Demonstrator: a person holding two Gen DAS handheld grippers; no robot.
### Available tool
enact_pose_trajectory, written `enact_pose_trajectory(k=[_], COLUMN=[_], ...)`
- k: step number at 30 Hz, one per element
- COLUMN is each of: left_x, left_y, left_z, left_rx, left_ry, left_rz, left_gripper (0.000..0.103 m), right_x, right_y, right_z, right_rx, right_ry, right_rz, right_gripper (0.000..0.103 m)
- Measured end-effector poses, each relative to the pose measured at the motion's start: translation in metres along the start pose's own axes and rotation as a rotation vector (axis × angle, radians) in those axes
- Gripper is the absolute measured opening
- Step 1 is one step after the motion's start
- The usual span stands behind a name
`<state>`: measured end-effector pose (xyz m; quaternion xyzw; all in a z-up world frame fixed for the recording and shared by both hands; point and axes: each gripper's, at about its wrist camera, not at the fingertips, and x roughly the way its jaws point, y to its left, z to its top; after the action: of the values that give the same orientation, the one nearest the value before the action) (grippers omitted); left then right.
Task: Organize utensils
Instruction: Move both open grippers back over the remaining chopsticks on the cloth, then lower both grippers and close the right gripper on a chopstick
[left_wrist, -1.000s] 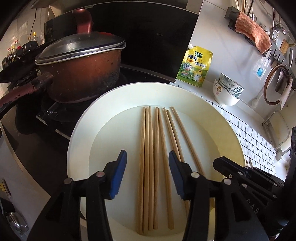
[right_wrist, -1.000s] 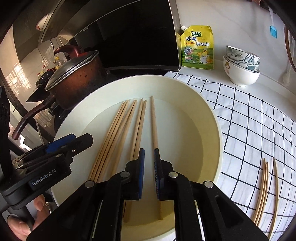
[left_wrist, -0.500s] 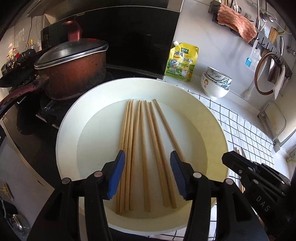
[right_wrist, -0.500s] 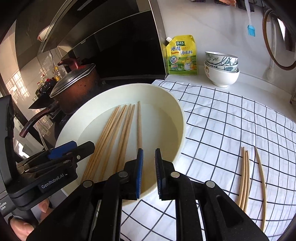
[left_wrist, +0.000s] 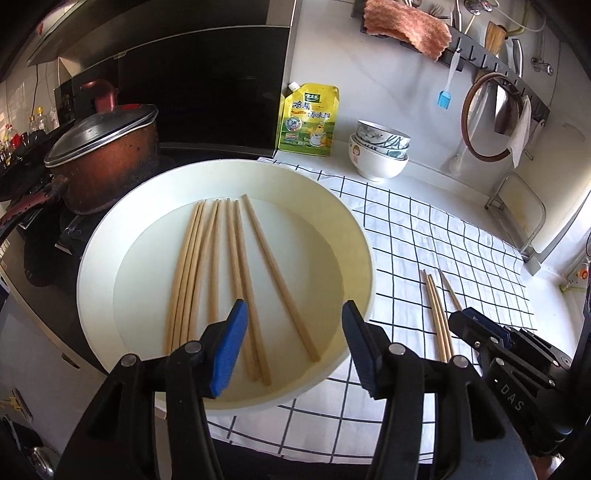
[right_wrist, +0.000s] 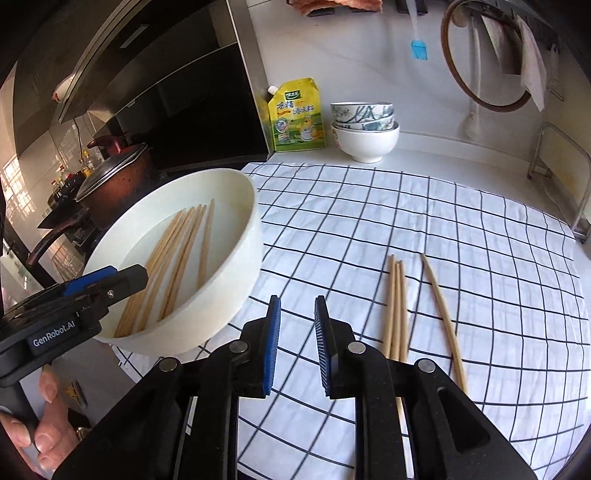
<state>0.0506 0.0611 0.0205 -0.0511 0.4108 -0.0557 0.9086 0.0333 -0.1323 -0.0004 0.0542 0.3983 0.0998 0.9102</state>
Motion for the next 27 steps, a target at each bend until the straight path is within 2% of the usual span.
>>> enact_pose_trajectory(k=[5, 12, 15, 21, 27], left_x=[-0.001, 0.0, -0.001, 0.011, 0.027], left_y=[-0.028, -0.068, -0.083, -0.102, -0.118], left_z=[-0.006, -0.01, -0.012, -0.02, -0.031], left_rx=[0.039, 0.084, 0.109, 0.128, 0.15], left_ry=[0.001, 0.005, -0.003, 0.029, 0.063], left_rz=[-0.023, -0.078, -0.085, -0.085, -0.078], left_gripper=[0.056, 0.058, 0.06, 0.06, 0.062], right_x=[-0.013, -0.032, -0.036, -0.028, -0.006], right_y=[-0.033, -0.072, -0.09, -0.113, -0.117], right_z=[-0.01, -0.022, -0.028, -0.038, -0.048], right_rx=[0.042, 0.047, 0.062, 0.077, 0.037], right_ry=[-0.004, -0.01, -0.007, 0.026, 0.081], right_rz=[-0.038, -0.103, -0.133, -0.146, -0.155], right_gripper=[0.019, 0.028, 0.028, 0.028, 0.028])
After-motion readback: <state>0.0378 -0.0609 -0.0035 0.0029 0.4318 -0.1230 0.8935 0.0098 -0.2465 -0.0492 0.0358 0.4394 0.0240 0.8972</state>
